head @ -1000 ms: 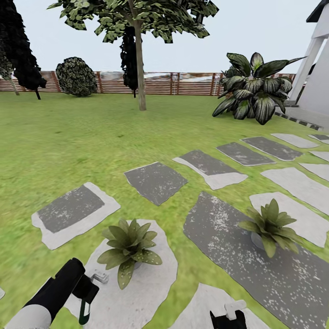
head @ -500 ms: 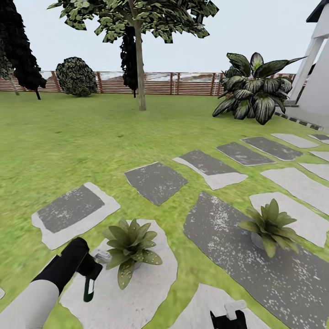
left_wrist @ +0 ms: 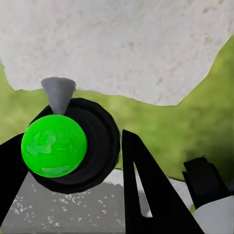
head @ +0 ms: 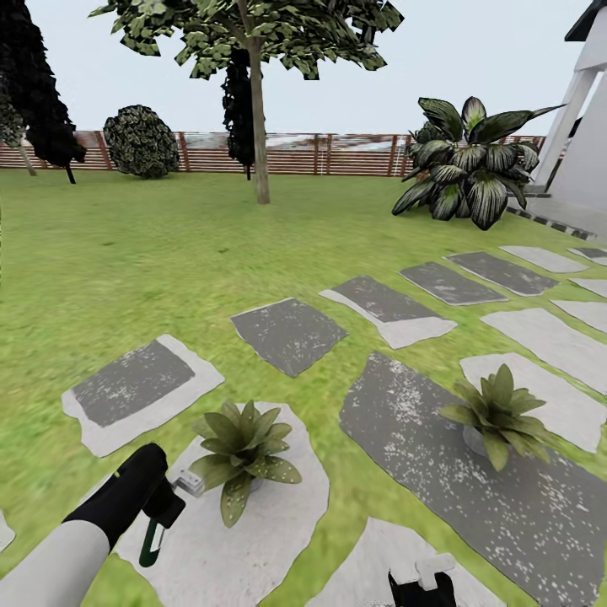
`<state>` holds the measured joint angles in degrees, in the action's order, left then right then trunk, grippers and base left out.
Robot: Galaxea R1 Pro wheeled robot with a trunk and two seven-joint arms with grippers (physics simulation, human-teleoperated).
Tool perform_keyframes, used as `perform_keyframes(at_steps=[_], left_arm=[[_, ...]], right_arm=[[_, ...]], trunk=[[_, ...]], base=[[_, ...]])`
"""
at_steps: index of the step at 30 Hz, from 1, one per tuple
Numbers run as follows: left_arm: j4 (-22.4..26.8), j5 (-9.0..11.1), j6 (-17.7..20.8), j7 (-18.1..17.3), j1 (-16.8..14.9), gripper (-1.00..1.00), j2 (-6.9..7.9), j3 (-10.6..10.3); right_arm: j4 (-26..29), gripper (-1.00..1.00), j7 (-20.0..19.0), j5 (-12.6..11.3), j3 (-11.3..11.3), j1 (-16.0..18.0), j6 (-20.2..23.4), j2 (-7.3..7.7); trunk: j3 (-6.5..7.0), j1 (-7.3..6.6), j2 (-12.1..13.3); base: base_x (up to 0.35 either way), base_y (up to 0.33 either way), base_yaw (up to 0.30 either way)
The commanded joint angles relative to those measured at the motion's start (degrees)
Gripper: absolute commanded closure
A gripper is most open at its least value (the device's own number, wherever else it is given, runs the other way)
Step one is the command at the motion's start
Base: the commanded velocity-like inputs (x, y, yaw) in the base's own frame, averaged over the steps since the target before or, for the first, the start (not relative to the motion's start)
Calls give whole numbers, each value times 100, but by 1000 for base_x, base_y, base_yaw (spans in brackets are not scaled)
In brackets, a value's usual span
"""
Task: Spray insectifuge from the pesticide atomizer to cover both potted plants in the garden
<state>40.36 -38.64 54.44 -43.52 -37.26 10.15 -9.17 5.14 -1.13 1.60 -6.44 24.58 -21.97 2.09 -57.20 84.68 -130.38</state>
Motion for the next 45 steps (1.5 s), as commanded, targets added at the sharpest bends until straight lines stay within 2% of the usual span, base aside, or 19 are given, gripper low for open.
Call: perform_keyframes(at_steps=[1,9,16,21,22,24,26,28,32,41,45], left_arm=[[7,-64,6,-60,-3,100,1,-21],[7,-60,31,-66,-4,100,-35,-23],[7,-56,49,-78,-10,100,-47,-18],[7,-56,49,-102,-9,100,-61,-37],[7,-56,49,-161,-20,100,-62,-138],[7,-52,57,-430,-52,100,-58,-466],[9,-55,130,-872,-83,100,-57,-893],[14,-56,207,-1090,-98,100,-49,-1116],[18,-56,248,-1203,-101,100,-60,-1238],[9,-56,243,-1212,-25,100,-2,-1247],[14,-56,250,-1221,-87,100,-14,-1236]], right_arm=[[-4,-100,-1,16,-15,3,-18,2],[-4,-100,-2,16,-15,3,-18,2],[-4,-100,-1,8,-8,3,-18,2],[-4,-100,-1,7,-11,3,-18,0],[-4,-100,-1,7,-12,3,-18,-1],[-4,-100,-1,7,-12,3,-18,0],[-4,-100,-1,7,-9,3,-18,2],[-4,-100,-1,7,-10,3,-18,2],[-4,-100,-1,7,-10,3,-18,2],[-4,-100,-1,7,-14,3,-18,-2],[-4,-100,-1,7,-15,3,-18,0]], trunk=[[-5,-4,-2],[-5,-4,-2],[-5,-4,-2],[-5,-4,-2],[-5,-4,-2],[-5,-4,-2],[-5,-4,-2],[-5,-4,-2],[-5,-4,-2],[-5,-4,-2],[-5,-4,-2]], base=[[-249,162,0],[-191,240,0],[170,279,-12],[260,244,-247],[258,241,-294],[214,192,-297],[97,70,-299],[32,23,-271],[6,4,-69],[-92,0,-2],[-50,24,0]])
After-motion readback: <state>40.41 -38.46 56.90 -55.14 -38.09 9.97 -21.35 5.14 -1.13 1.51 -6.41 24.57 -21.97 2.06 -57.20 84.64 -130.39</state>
